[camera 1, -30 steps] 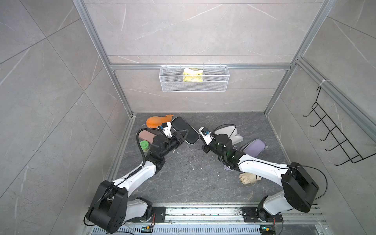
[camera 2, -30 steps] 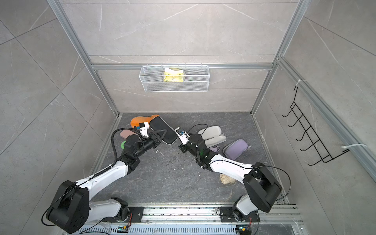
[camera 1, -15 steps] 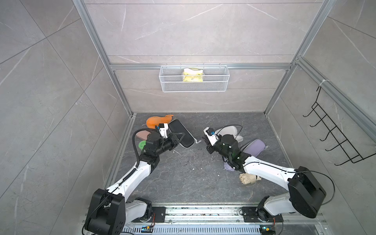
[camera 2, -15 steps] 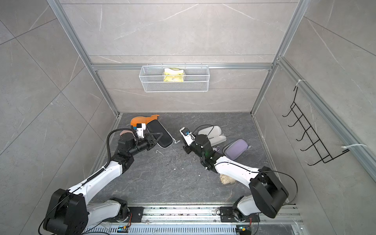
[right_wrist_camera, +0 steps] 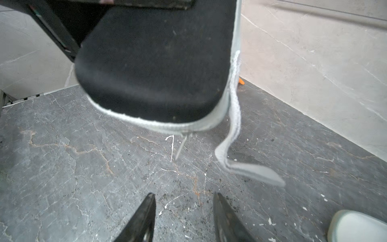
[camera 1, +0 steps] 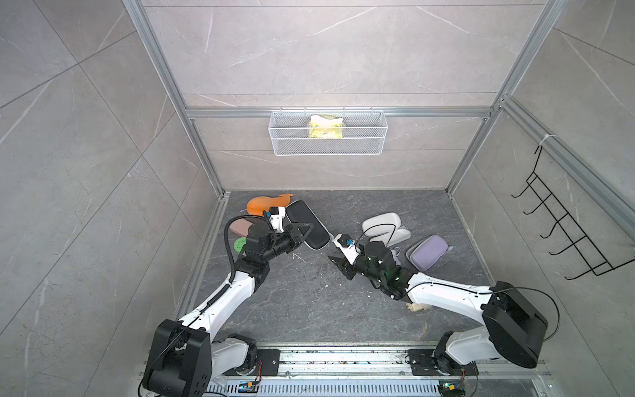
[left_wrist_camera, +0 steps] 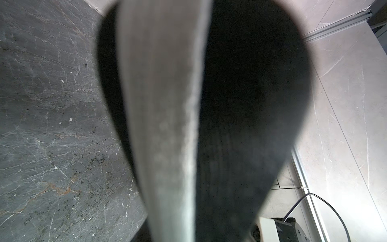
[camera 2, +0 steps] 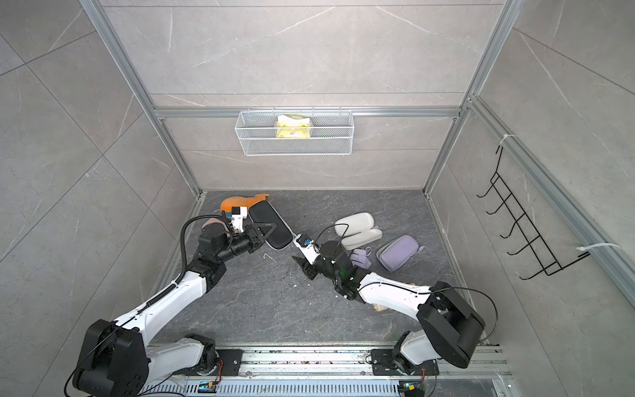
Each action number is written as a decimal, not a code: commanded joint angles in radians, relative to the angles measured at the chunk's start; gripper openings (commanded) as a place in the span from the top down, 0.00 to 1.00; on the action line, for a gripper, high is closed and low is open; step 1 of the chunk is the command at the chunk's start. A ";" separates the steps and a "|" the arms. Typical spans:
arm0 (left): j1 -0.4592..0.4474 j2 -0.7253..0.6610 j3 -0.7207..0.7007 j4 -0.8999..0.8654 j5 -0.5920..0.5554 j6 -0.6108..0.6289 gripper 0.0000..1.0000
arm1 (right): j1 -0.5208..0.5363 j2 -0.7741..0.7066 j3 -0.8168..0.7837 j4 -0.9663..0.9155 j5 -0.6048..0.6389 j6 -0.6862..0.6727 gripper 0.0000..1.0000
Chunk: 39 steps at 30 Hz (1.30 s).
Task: Put umbrellas into zippered umbrella sleeves
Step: Zip the zipper on the umbrella sleeve.
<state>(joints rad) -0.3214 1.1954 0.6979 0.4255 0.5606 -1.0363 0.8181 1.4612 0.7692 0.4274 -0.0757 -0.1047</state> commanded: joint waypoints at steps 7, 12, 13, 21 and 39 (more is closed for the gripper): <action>-0.014 -0.042 0.022 0.091 0.028 0.023 0.96 | -0.001 0.037 0.109 0.041 -0.026 -0.023 0.60; -0.015 -0.041 0.021 0.093 0.027 0.022 0.97 | -0.001 0.045 0.140 0.036 -0.040 -0.035 0.71; -0.016 -0.040 0.021 0.093 0.029 0.022 0.97 | -0.001 0.047 0.144 0.034 -0.042 -0.038 0.75; -0.016 -0.042 0.014 0.081 0.033 0.028 0.98 | 0.000 0.045 0.156 0.024 -0.029 -0.040 0.93; -0.013 -0.059 0.038 -0.150 0.144 0.137 1.00 | -0.088 0.095 0.266 0.004 0.087 -0.050 1.00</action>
<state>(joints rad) -0.3202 1.1580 0.7147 0.3367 0.5507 -0.9588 0.7727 1.5524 0.9703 0.3599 -0.0620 -0.1616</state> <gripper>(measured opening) 0.290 0.042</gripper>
